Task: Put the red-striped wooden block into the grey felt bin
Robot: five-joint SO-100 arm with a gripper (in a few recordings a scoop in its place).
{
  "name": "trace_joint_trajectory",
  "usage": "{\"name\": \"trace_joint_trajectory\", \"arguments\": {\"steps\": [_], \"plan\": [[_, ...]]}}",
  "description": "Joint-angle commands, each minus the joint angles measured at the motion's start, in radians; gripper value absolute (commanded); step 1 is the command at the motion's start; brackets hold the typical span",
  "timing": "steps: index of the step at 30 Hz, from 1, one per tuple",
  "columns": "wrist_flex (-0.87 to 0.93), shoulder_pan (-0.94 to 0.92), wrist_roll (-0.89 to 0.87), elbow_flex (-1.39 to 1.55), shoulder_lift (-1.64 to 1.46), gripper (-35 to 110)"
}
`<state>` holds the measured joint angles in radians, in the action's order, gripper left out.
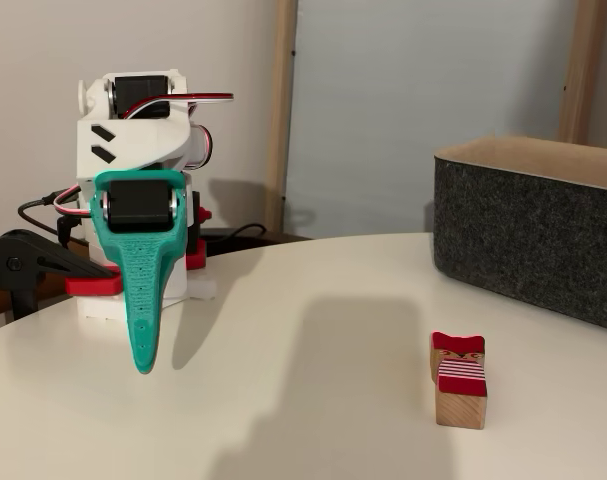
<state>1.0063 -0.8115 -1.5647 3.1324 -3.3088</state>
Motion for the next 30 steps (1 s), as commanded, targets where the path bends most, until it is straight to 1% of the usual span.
{"name": "trace_joint_trajectory", "arguments": {"steps": [1,4,10,12,18,22,24,28,30], "plan": [[0.023,-0.018,0.025,0.012,-0.029,1],[0.021,-0.020,0.028,0.012,-0.029,5],[0.015,-0.060,-0.054,0.000,-0.028,8],[-0.031,-0.060,-0.086,-0.014,-0.021,7],[-0.037,-0.060,-0.192,-0.233,0.018,5],[-0.041,-0.029,-0.265,-0.426,0.132,8],[-0.084,0.008,-0.327,-0.508,0.202,8],[-0.249,0.095,-0.497,-0.634,0.350,8],[-0.281,0.172,-0.572,-0.704,0.413,8]]}}
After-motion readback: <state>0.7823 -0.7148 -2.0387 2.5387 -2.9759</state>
